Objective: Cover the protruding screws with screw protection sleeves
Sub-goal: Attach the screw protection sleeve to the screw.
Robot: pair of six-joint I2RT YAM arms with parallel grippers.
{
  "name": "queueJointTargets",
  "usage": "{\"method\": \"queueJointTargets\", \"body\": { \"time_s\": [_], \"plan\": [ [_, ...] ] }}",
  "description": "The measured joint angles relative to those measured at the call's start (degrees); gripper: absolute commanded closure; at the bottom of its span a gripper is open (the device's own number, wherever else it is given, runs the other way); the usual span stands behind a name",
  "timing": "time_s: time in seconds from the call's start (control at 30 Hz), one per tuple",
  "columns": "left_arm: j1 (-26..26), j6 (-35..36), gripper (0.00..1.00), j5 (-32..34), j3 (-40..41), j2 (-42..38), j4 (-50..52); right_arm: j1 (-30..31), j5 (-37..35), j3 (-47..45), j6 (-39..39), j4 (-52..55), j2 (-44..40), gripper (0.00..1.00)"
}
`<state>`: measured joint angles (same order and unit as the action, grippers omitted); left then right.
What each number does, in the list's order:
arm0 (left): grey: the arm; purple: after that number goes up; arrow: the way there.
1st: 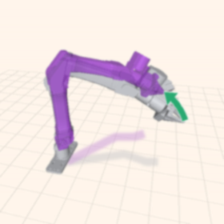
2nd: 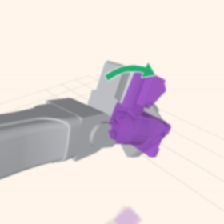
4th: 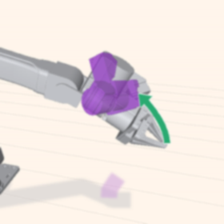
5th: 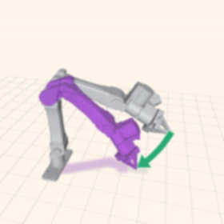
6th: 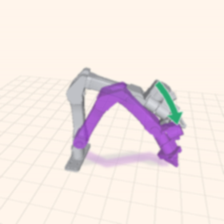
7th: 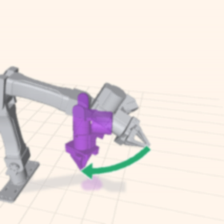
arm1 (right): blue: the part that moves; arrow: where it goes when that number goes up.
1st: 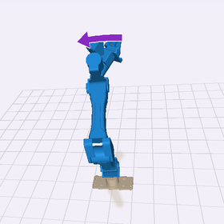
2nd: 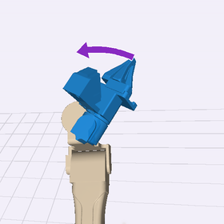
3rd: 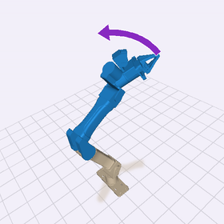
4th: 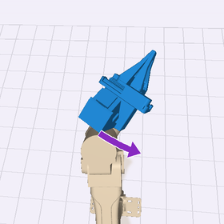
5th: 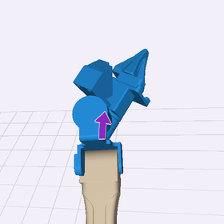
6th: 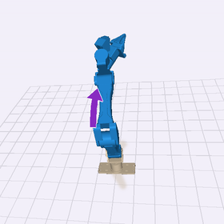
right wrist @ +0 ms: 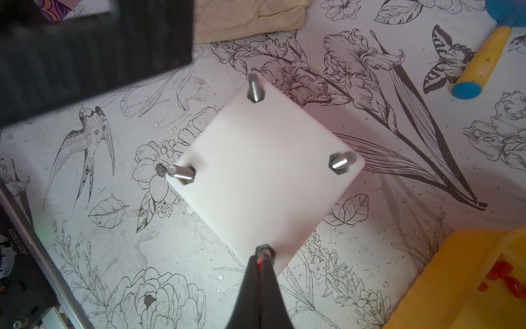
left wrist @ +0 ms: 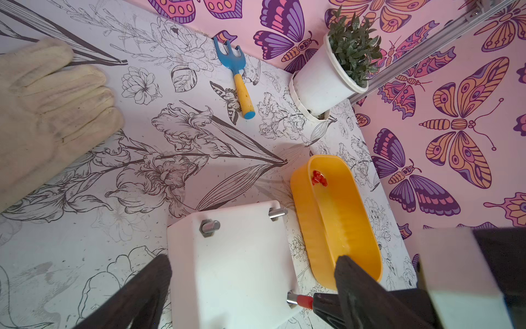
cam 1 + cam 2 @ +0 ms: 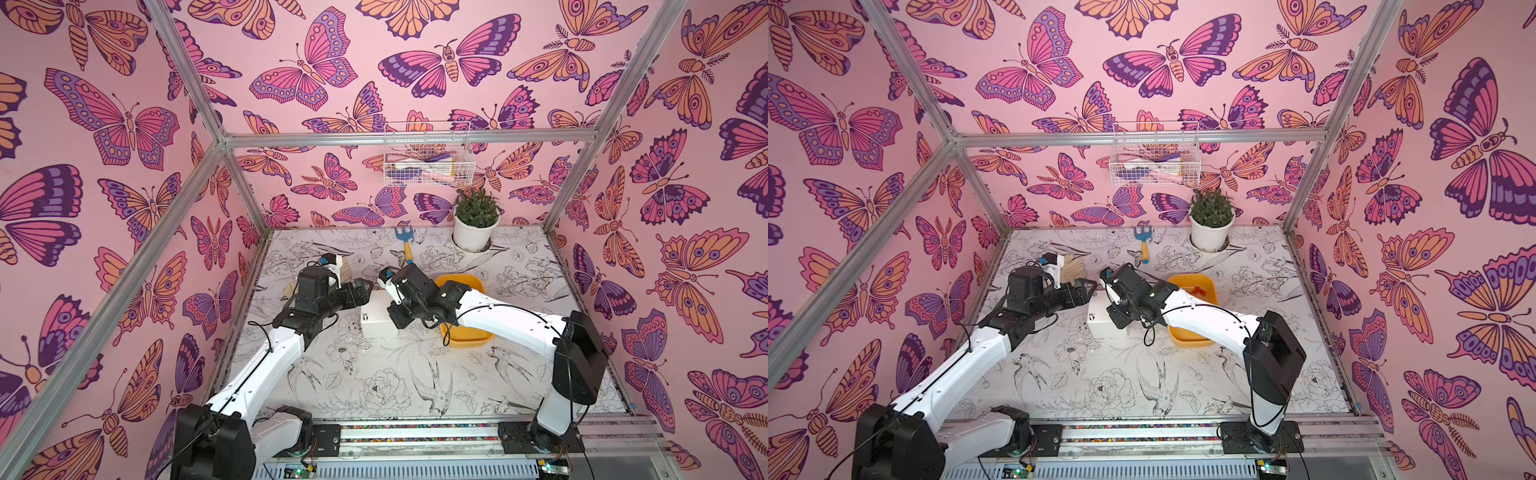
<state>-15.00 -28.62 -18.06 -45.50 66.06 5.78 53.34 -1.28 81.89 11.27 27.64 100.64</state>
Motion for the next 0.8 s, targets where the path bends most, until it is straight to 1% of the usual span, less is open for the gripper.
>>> {"method": "queueJointTargets", "body": {
  "time_s": [0.8],
  "plan": [
    [0.00,-0.02,0.08,0.00,0.00,0.00,0.00,0.00,-0.02,-0.63,0.52,-0.13,0.09,1.00]
  ]
}}
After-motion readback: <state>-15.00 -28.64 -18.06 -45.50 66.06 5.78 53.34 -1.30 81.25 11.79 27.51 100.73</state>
